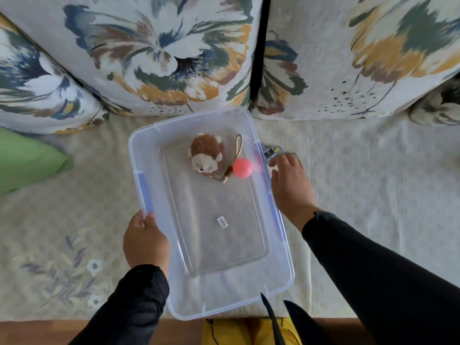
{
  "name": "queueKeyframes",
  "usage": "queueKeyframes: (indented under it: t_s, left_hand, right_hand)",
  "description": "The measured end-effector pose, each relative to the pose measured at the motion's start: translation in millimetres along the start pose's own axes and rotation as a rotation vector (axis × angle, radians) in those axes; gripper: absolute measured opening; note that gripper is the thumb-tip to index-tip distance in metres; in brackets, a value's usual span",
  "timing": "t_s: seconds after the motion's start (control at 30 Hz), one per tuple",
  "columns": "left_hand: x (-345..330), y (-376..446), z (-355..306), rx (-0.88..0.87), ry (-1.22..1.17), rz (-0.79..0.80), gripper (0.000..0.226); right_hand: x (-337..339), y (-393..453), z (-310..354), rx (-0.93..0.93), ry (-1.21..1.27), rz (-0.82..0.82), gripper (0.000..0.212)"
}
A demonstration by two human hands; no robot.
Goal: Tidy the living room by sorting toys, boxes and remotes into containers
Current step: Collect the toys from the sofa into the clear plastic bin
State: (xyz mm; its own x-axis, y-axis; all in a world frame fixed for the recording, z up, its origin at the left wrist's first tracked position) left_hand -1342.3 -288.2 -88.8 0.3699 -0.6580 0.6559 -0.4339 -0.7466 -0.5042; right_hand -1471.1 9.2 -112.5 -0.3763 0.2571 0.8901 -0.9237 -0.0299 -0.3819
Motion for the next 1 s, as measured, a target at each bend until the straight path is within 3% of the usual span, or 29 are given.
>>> queueKeyframes:
  t_s: [0.3, 0.4, 0.6, 0.73, 0.83, 1.0]
  left_hand:
    - [-3.2, 4.3, 10.9, -0.011, 0.027, -0.019, 0.042]
    - [-4.6, 4.3, 11.6, -0.01, 0.024, -0.016, 0.043]
    - [-5.1, 8.8, 14.5, -0.015, 0.032, -0.016, 0.044]
    - [-5.0, 8.7, 17.9, -0.021, 0.051, -0.024, 0.044]
    - [-5.2, 5.1, 18.2, -0.001, 0.068, -0.001, 0.037]
    - [-4.9, 0.6, 16.5, 0.043, 0.09, 0.058, 0.046]
  right_hand:
    - [-27.9, 38.7, -10.8, 0.068, -0.08, 0.202, 0.048]
    - [-31.4, 47.7, -12.8, 0.033, -0.03, 0.185, 0.047]
    - [-52.8, 51.0, -21.8, 0.042, -0.331, 0.308, 0.077]
    - [-53.0, 47.6, -20.5, -0.008, -0.419, 0.182, 0.065]
    - [-56.3, 41.8, -25.1, -0.059, -0.44, 0.163, 0.052]
    - [-66.3, 36.7, -34.8, -0.114, -0.475, 0.205, 0.041]
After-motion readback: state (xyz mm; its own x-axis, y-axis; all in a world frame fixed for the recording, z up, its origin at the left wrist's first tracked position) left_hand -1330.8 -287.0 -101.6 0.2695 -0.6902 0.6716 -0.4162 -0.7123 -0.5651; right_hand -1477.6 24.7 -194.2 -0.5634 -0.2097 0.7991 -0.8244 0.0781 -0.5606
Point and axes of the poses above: each hand's wrist, its own y-axis towards the middle knuckle, its own x-axis out of the back of the hand, z = x × y, the point moved 4 cm from there along y, towards the middle knuckle, and after that the axes turned 15 degrees about -y, right-handed, at the moved point
